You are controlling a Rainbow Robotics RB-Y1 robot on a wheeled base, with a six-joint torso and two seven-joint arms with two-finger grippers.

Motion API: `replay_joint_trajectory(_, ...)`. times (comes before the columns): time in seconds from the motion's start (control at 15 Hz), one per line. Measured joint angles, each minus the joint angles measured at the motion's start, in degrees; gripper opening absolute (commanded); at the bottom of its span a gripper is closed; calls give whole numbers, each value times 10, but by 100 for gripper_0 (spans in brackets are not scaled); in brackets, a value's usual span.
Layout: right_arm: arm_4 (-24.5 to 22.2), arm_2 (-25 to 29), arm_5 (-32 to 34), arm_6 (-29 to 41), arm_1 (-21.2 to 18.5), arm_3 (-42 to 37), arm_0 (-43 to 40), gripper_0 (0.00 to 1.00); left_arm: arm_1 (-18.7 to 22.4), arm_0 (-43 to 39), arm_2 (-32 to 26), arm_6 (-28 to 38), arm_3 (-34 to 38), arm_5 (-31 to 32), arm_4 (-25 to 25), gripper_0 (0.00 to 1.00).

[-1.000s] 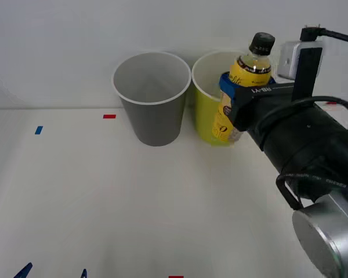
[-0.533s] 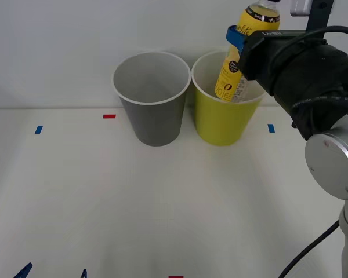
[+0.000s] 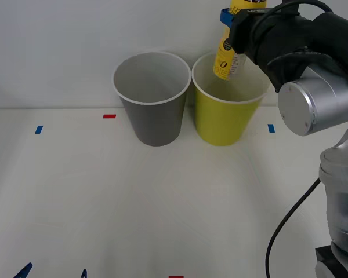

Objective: Put cans in the gray bin and PET bottles in the light green bin.

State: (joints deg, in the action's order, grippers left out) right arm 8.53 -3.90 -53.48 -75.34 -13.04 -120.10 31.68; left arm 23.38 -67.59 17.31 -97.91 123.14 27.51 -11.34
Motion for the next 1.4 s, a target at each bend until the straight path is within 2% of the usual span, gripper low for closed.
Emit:
replay_joint_trajectory(0.4, -24, 0, 87, -19, -3, 93, 21, 2, 0, 0, 0, 0, 0, 0, 0, 100)
replay_joint_trajectory(0.67, -40, 0, 108, -22, -7, 114, 23, 2, 0, 0, 0, 0, 0, 0, 0, 100)
replay_joint_trajectory(0.73, -40, 0, 108, -21, -7, 114, 23, 11, 0, 0, 0, 0, 0, 0, 0, 100)
replay_joint_trajectory(0.8, -39, 0, 108, -20, -7, 115, 23, 82, 0, 0, 0, 0, 0, 0, 0, 100)
replay_joint_trajectory(0.87, -38, 0, 108, -20, -7, 115, 23, 100, 0, 0, 0, 0, 0, 0, 0, 100)
replay_joint_trajectory(1.2, -31, 9, 95, -21, 0, 83, 22, 100, 0, 0, 0, 0, 0, 0, 0, 100)
replay_joint_trajectory(1.4, -22, 19, -14, -20, 1, -16, 17, 100, 0, 0, 0, 0, 0, 0, 0, 100)
